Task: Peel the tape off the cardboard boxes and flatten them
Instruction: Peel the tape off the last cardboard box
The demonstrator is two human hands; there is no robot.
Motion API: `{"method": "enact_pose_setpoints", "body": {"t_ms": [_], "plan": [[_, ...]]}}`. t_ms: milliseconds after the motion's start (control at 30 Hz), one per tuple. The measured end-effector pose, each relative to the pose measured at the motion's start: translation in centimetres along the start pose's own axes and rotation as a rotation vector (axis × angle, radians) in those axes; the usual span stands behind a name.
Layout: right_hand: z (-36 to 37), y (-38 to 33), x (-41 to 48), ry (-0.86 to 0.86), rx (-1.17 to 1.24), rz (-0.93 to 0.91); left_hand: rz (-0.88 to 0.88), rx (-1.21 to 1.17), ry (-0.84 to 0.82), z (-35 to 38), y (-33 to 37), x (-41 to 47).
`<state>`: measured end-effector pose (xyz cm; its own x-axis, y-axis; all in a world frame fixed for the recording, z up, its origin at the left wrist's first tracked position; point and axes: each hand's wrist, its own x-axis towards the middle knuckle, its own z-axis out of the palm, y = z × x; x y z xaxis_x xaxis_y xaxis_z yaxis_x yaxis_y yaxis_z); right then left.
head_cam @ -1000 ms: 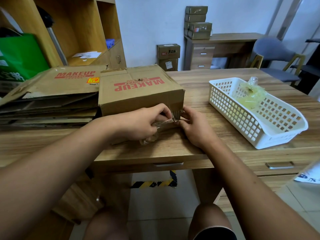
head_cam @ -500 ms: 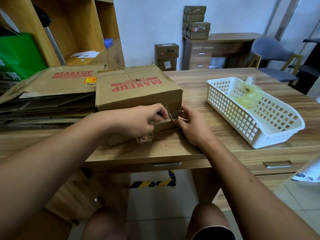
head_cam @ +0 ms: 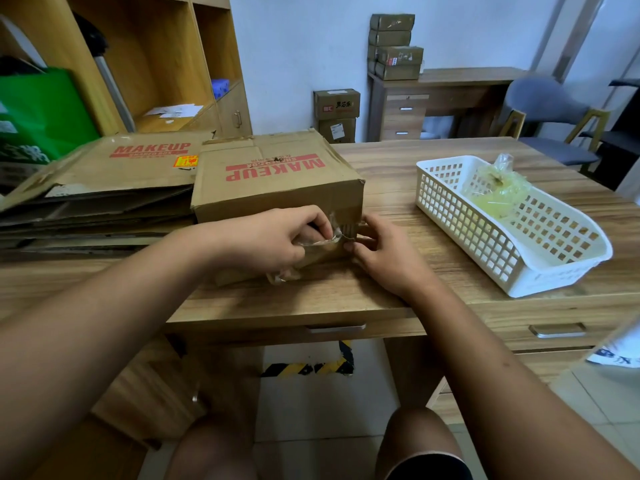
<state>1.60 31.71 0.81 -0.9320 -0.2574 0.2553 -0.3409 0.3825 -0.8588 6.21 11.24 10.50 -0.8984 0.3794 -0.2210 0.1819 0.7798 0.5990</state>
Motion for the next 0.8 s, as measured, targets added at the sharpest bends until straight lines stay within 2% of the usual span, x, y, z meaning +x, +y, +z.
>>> {"method": "enact_pose_setpoints", "body": {"t_ms": [167,333,433,600,800], "plan": [[-0.3,-0.4,-0.4,-0.086,0.074,-0.027,0.023,0.018,0.028,0.0,-0.3,-0.3],[-0.2,-1.1,-0.6,0.003,-0.061,-0.068,0.015,0.020,-0.003,-0.1,-0.1,-0.4],[-0.2,-1.4,-0.8,0.001,-0.089,-0.056,0.021,0.031,0.012,0.0,-0.4,-0.6],[-0.5,-1.8,-1.1,-0.037,0.087,-0.021,0.036,0.024,0.040,0.2,-0.8,-0.6],[-0.2,-1.0,-0.7,-0.067,0.027,-0.042,0.054,0.025,0.036,0.5,-0.6,-0.3]]}}
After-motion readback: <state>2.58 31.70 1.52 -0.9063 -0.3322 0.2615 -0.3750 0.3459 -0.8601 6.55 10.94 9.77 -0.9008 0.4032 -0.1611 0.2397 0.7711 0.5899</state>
